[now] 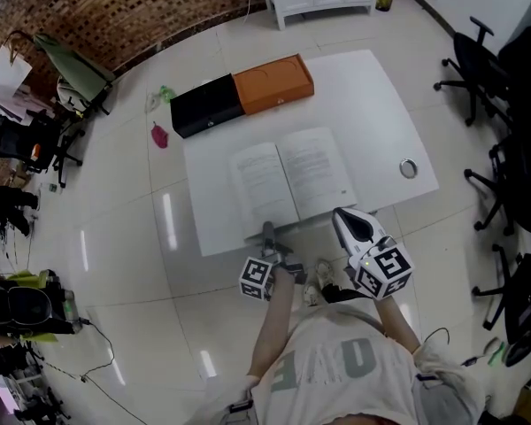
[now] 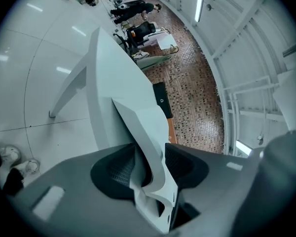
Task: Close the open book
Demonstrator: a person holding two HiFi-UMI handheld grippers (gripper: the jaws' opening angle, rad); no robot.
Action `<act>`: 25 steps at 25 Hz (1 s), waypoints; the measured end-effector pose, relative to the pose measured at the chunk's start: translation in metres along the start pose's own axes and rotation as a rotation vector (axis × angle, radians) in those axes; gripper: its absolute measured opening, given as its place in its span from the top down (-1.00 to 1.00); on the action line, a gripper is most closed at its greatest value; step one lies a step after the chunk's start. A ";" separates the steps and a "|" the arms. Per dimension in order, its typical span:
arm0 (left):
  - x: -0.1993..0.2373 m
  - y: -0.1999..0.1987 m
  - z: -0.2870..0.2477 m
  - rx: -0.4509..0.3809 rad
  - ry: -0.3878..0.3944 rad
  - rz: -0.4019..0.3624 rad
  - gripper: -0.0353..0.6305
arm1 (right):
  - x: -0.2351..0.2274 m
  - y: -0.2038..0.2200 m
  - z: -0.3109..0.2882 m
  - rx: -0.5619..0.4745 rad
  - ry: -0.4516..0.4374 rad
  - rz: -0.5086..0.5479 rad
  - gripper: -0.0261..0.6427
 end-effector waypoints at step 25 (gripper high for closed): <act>-0.042 0.003 0.016 -0.098 -0.150 -0.553 0.56 | 0.010 0.010 0.015 0.002 -0.010 0.038 0.91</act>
Point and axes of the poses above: the fingertips, and each gripper's own axes: z backward along the fingers, x to its left, y out of its underside, the point moved 3 cm from there along z, backward along the fingers, and after that the axes turned 11 degrees about x, right-handed, at the moved point
